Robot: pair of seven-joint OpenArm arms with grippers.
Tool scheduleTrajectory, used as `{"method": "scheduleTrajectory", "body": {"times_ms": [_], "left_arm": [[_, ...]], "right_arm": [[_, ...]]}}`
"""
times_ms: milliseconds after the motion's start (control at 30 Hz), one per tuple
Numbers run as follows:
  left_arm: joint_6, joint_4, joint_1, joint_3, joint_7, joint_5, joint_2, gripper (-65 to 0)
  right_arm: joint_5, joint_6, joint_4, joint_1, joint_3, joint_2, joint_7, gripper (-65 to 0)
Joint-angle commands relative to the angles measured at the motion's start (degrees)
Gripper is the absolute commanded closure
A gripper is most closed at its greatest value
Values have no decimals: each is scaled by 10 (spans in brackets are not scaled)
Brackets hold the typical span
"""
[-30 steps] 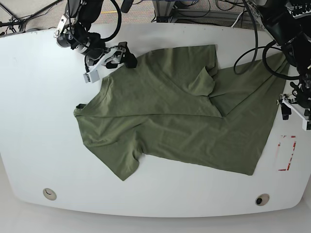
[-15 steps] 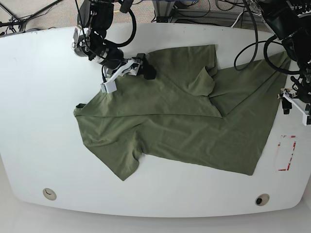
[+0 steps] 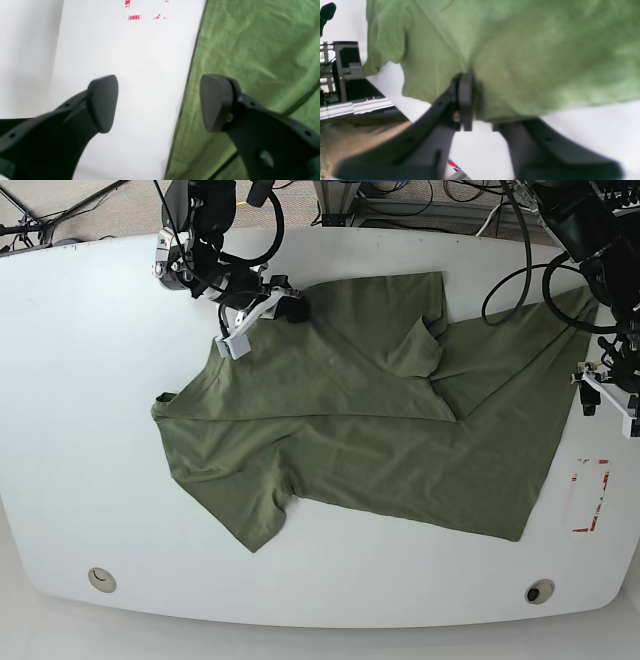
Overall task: Fold the T-shirt properly
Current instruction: 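Pull the shirt corners apart with both grippers to flatten it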
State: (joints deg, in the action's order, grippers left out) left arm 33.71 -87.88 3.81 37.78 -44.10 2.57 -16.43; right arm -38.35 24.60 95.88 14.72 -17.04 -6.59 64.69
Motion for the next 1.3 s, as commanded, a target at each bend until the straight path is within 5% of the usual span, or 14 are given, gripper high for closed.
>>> {"method": "scheduleTrajectory", "body": {"times_ms": [0,300,533,767,867,1067,1267], "left_arm": [[1,-9,10,0,12,4,-11,-471],[1,-6,11,-2,12,4,-8,-471],[1,-6,10,-2,12,4,-8,-471],[13,-10,-19,-3,9,5,-7,-475],[62,-10,-27,-5,-35,10,-6,-472],[63,-9,-40,72,-149,86,5,-474],[63,-10,-107,82,-158,173,1,-472]], "right_arm": [[-13,3,10,3,-1,5,-6,0],[-19,12,50,20,-1,58,23,0],[-19,71,137,59,-3,109,23,0],[-46,73,159,82,-5,153,36,0],[-81,73,158,90,-5,184,36,0],[-112,71,157,96,-38,206,36,0],[-111,71,156,97,-43,216,36,0]]}}
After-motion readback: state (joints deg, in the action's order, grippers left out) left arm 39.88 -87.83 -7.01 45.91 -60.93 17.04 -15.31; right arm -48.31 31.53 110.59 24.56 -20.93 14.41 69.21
